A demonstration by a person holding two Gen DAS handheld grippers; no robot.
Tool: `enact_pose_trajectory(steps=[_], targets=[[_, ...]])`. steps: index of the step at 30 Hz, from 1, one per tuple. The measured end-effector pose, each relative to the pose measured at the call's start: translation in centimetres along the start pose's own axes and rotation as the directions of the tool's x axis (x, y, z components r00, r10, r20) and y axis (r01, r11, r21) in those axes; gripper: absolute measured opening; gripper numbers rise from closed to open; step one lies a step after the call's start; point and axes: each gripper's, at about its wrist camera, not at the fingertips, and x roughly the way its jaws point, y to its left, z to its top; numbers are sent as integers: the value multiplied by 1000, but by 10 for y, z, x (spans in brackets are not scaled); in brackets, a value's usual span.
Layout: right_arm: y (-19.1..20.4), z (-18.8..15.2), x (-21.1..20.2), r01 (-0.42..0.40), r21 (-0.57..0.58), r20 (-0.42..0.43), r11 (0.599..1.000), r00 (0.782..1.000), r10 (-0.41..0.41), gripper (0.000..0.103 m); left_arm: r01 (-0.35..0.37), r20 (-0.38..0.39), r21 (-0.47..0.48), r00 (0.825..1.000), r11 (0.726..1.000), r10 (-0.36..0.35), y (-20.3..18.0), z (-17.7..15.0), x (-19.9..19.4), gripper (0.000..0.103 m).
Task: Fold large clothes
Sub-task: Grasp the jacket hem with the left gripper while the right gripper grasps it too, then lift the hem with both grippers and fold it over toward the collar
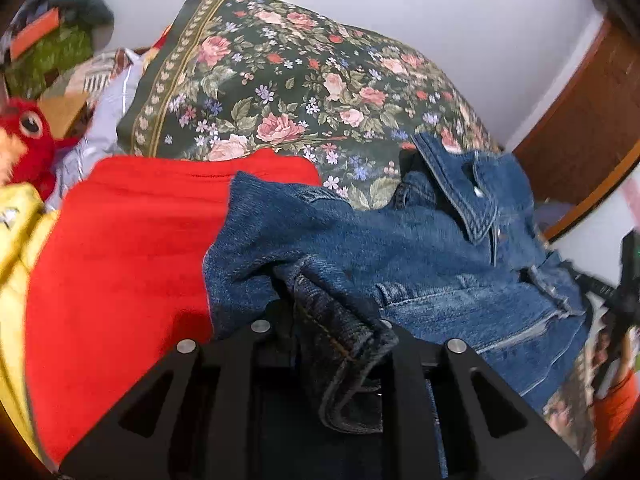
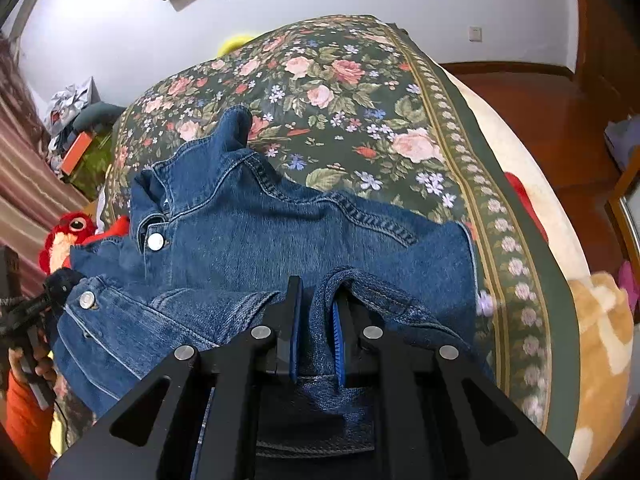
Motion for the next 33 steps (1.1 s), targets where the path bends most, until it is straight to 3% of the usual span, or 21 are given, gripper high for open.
enact_pose_trajectory(steps=[4, 6, 7, 8, 10, 11, 16, 18, 22, 25, 27, 30, 33], targets=[[1, -6, -18, 1, 17, -17, 1000, 1000, 0, 14, -94, -16, 122, 995, 988, 97, -22, -9, -13, 19], [4, -11, -30, 13, -4, -12, 1000, 1000, -13, 17, -132, -2, 176, 991, 975, 135, -29, -15, -22, 27], [6, -14, -36, 27, -20, -9, 999, 1000, -27, 21, -151, 9, 198, 988, 969, 152, -32, -19, -27, 30], [8, -17, -43, 59, -38, 1, 998, 998, -59, 32, -165, 19, 211, 986, 964, 165, -34, -22, -31, 36], [11, -22, -57, 133, -67, 44, 989, 991, -130, 53, -211, 45, 227, 978, 951, 206, -36, -28, -41, 55], [13, -26, -67, 154, -81, 76, 985, 986, -148, 55, -233, 73, 230, 972, 945, 222, -36, -32, -49, 67], [20, -43, -93, 147, -126, 97, 981, 986, -136, 56, -205, 102, 258, 978, 944, 185, -44, -51, -77, 68], [29, -53, -92, 146, -149, 79, 978, 988, -136, 56, -194, 93, 281, 980, 940, 174, -53, -60, -80, 76], [50, -78, -74, 122, -241, 22, 963, 993, -120, 57, -128, 36, 331, 992, 935, 123, -74, -75, -68, 79], [65, -91, -48, 99, -302, -35, 948, 993, -115, 57, -133, 8, 371, 990, 919, 140, -86, -82, -49, 80], [76, -93, -33, 141, -347, -16, 927, 988, -156, 61, -155, 10, 375, 987, 914, 163, -89, -83, -35, 85], [86, -86, -16, 162, -392, -18, 905, 983, -183, 65, -126, 1, 315, 991, 941, 133, -81, -75, -19, 92], [84, -66, 4, 116, -375, -74, 920, 985, -154, 65, -124, -12, 270, 991, 955, 133, -74, -56, -1, 94]])
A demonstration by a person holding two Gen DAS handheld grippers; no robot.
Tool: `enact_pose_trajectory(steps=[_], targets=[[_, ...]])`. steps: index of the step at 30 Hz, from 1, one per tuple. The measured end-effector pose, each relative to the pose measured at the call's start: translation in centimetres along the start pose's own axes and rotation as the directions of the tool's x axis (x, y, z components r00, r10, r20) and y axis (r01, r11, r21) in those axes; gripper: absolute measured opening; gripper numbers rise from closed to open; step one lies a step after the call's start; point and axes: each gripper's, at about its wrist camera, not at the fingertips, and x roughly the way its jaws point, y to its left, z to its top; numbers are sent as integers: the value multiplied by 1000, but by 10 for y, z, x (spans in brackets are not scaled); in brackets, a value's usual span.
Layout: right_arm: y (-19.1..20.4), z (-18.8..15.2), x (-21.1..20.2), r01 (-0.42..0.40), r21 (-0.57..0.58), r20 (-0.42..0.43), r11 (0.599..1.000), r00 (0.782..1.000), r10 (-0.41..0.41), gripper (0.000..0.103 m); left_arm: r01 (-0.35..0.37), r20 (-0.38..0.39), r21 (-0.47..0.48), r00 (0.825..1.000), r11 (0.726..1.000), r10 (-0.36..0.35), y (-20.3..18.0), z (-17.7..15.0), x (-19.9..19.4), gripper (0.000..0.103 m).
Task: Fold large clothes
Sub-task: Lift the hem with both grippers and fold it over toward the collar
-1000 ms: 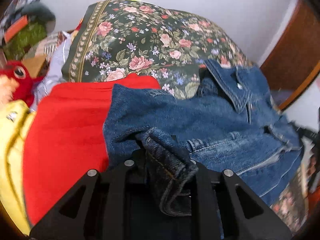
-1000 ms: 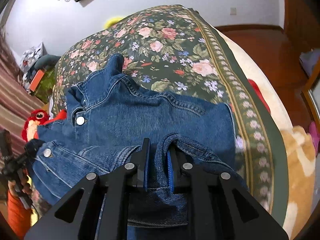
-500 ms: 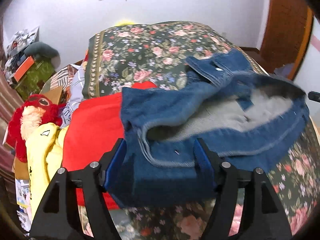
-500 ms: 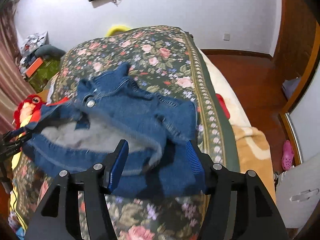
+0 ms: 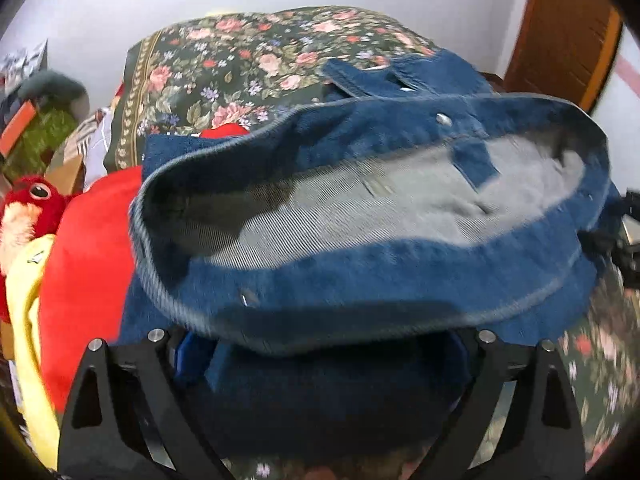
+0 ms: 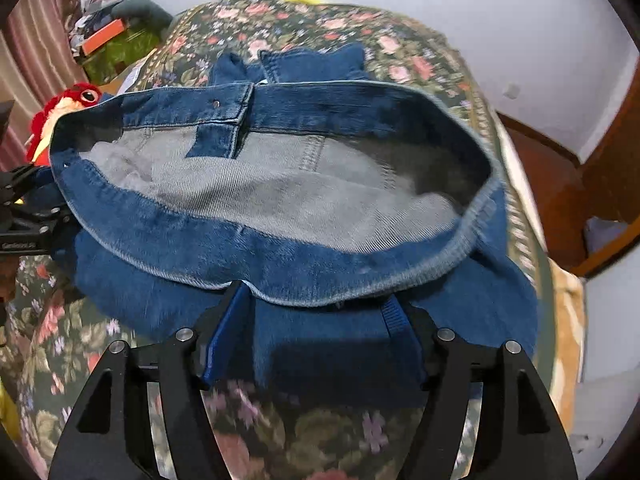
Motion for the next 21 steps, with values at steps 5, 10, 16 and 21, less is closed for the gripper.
enact_pose_trajectory(steps=[5, 10, 16, 21], targets=[[-31, 43, 5, 11, 141, 45, 990, 999, -18, 65, 6, -26, -106, 1000, 994, -9, 17, 43, 19, 94], [-83, 67, -28, -92, 430, 222, 898, 975, -7, 65, -20, 4, -202, 1000, 979, 21, 40, 79, 17, 87], [-58, 63, -51, -35, 305, 244, 952, 969, -43, 65, -127, 116, -188, 982, 974, 151, 55, 91, -17, 87], [-22, 46, -40, -42, 164, 178, 986, 984, 12, 65, -71, 110, -163, 990, 984, 89, 55, 70, -34, 87]])
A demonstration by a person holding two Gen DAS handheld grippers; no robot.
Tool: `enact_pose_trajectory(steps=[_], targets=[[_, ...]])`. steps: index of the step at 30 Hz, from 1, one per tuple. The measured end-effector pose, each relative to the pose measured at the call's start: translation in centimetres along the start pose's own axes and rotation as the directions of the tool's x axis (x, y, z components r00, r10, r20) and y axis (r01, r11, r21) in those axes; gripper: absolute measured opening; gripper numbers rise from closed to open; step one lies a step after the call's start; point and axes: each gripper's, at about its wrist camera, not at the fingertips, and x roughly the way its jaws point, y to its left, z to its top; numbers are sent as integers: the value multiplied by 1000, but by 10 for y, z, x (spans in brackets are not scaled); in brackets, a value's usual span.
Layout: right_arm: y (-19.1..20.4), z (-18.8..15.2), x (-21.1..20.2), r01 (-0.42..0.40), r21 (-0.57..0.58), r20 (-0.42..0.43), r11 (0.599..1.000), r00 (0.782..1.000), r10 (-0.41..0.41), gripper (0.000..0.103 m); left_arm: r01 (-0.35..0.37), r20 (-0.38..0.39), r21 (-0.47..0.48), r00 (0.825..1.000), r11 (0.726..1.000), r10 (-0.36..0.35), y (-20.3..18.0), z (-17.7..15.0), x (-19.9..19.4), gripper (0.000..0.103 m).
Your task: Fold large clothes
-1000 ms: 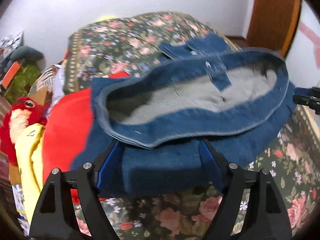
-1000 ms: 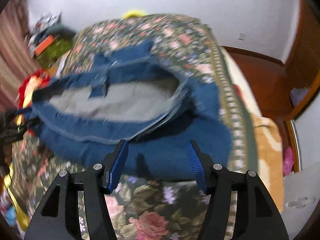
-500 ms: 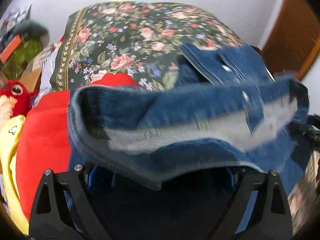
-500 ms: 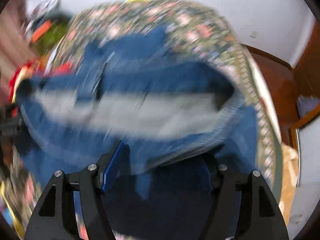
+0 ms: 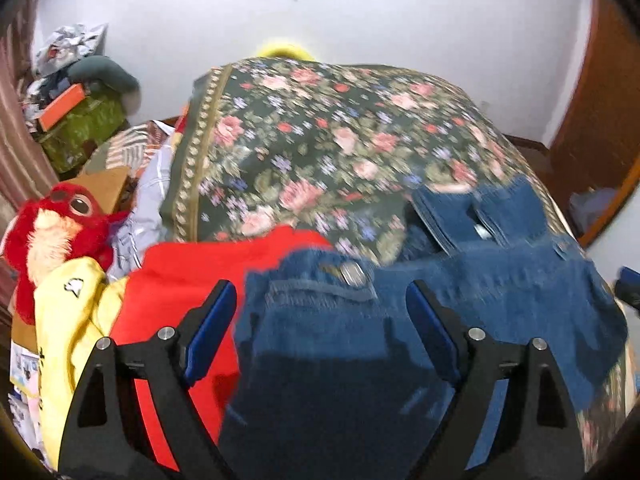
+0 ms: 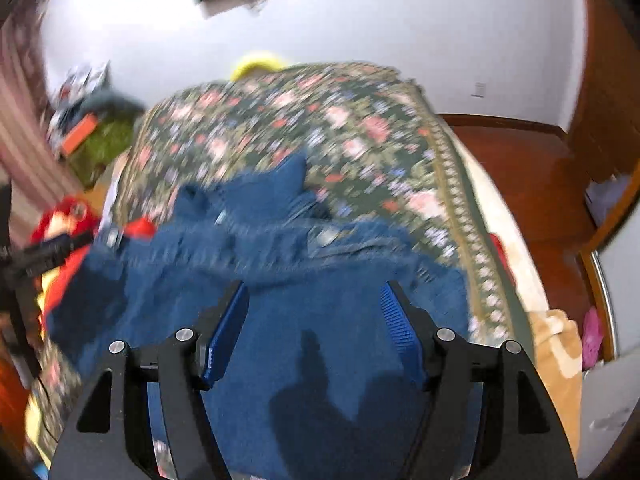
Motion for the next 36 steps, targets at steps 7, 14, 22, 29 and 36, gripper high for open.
enact_pose_trajectory(steps=[7, 14, 22, 29, 36], targets=[[39, -36, 28, -45, -85, -122, 995, 992, 35, 65, 82, -50, 110, 996, 990, -77, -44, -47, -14, 87], [47, -49, 31, -63, -111, -156, 992, 987, 45, 65, 101, -50, 244, 995, 964, -91, -97, -78, -17, 87], [2, -60, 14, 31, -77, -132, 997, 990, -41, 65, 29, -84, 216, 996, 976, -11, -65, -93, -6, 87], [-38, -68, -12, 130, -2, -99, 992, 987, -130, 65, -2, -59, 47, 998, 999, 5, 7, -106, -24, 96], [-59, -74, -32, 171, 77, -106, 982, 981, -162, 65, -120, -32, -111, 993, 987, 117, 55, -113, -52, 96]])
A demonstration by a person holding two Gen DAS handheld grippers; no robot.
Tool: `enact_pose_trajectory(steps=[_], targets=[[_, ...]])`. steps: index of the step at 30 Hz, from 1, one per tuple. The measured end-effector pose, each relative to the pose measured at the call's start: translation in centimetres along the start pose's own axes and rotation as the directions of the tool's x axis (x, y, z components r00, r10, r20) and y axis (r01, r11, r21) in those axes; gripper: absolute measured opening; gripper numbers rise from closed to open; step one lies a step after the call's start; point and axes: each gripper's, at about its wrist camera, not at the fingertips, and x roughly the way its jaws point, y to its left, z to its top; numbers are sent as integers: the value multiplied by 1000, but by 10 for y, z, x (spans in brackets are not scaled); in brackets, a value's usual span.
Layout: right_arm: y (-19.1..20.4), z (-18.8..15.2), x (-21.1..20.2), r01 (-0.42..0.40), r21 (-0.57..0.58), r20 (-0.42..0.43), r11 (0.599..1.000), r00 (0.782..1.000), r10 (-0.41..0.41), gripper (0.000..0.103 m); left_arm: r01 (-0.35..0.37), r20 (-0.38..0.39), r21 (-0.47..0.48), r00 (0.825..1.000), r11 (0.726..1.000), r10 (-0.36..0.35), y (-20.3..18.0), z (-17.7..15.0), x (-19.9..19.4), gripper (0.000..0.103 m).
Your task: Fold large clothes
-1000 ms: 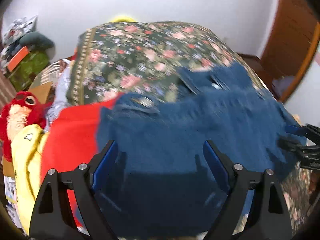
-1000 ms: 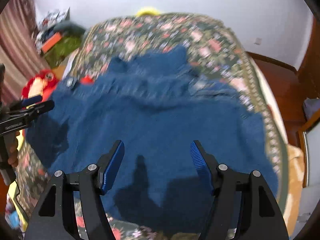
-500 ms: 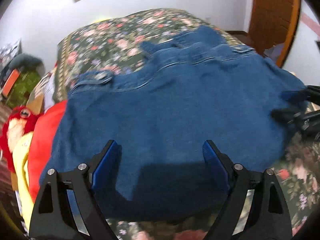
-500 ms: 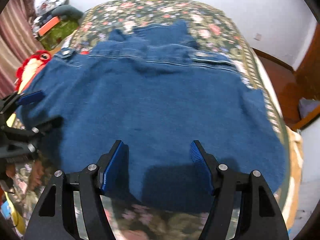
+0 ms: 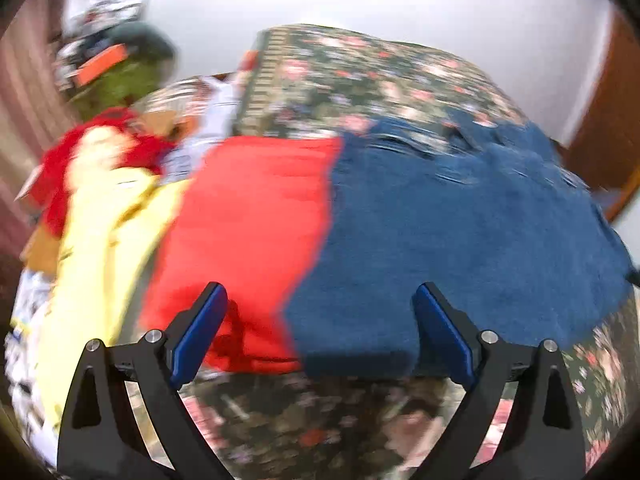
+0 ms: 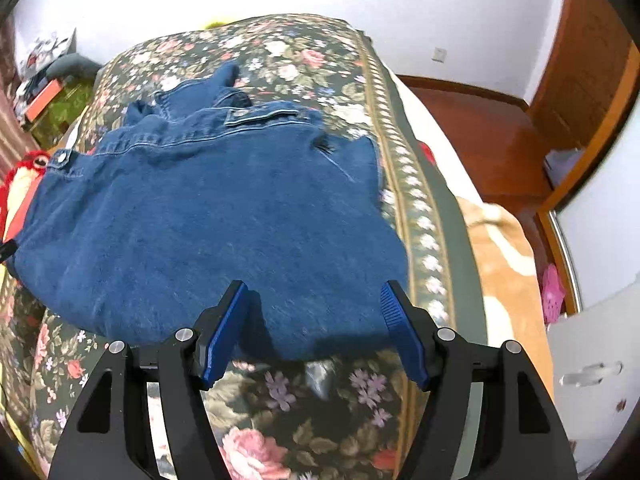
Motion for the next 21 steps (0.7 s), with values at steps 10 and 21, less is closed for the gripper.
enact_pose_trajectory(steps=[10, 21], targets=[[26, -1, -10, -137, 48, 15, 989, 991, 136, 65, 194, 68, -355, 981, 915, -182, 57, -28, -31, 96], [70, -6, 3, -188, -52, -35, 981, 982, 187, 65, 480, -52, -506, 812, 716, -581, 5, -49, 30, 85]])
